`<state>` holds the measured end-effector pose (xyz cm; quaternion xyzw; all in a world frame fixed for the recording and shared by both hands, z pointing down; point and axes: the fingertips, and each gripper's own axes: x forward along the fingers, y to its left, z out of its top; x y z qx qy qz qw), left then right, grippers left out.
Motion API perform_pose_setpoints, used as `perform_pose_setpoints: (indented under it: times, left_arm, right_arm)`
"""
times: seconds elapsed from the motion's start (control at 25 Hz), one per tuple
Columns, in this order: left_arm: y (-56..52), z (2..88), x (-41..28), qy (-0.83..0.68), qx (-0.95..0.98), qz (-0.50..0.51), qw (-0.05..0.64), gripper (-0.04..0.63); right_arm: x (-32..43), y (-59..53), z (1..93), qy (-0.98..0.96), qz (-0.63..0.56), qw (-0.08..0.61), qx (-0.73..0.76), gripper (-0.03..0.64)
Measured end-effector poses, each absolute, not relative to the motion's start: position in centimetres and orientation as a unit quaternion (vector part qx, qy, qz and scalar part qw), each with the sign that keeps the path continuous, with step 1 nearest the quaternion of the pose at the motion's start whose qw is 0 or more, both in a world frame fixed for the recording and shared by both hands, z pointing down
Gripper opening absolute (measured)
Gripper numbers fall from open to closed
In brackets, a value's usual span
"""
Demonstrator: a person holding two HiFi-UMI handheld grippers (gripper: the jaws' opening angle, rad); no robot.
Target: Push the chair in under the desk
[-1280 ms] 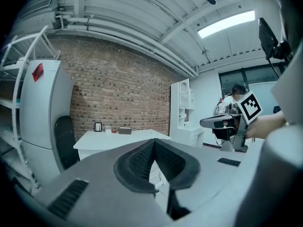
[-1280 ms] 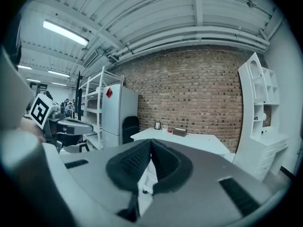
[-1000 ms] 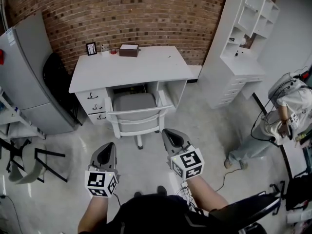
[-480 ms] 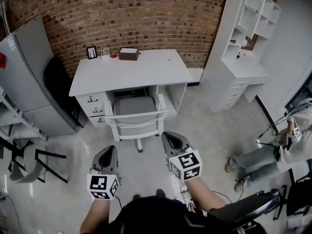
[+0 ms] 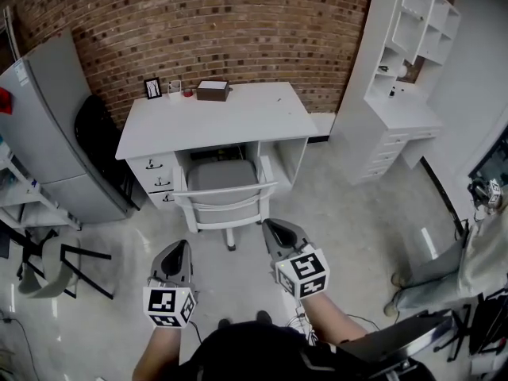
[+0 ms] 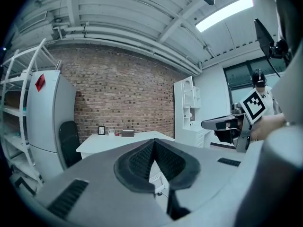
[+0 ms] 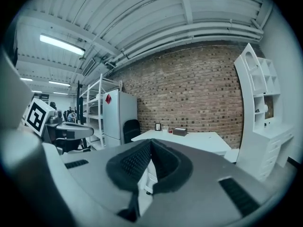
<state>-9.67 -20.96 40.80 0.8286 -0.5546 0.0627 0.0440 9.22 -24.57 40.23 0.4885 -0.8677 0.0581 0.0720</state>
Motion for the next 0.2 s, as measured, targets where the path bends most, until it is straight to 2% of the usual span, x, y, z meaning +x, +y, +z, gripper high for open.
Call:
perform_pose_setpoints:
  times: [0.2]
  left_arm:
    - [-21.01, 40.88, -9.38, -0.556, 0.828, 0.062, 0.043, 0.006]
  right_arm:
    - [9.76, -24.8, 40.04, -0.865, 0.053, 0.067, 0.494, 0.008]
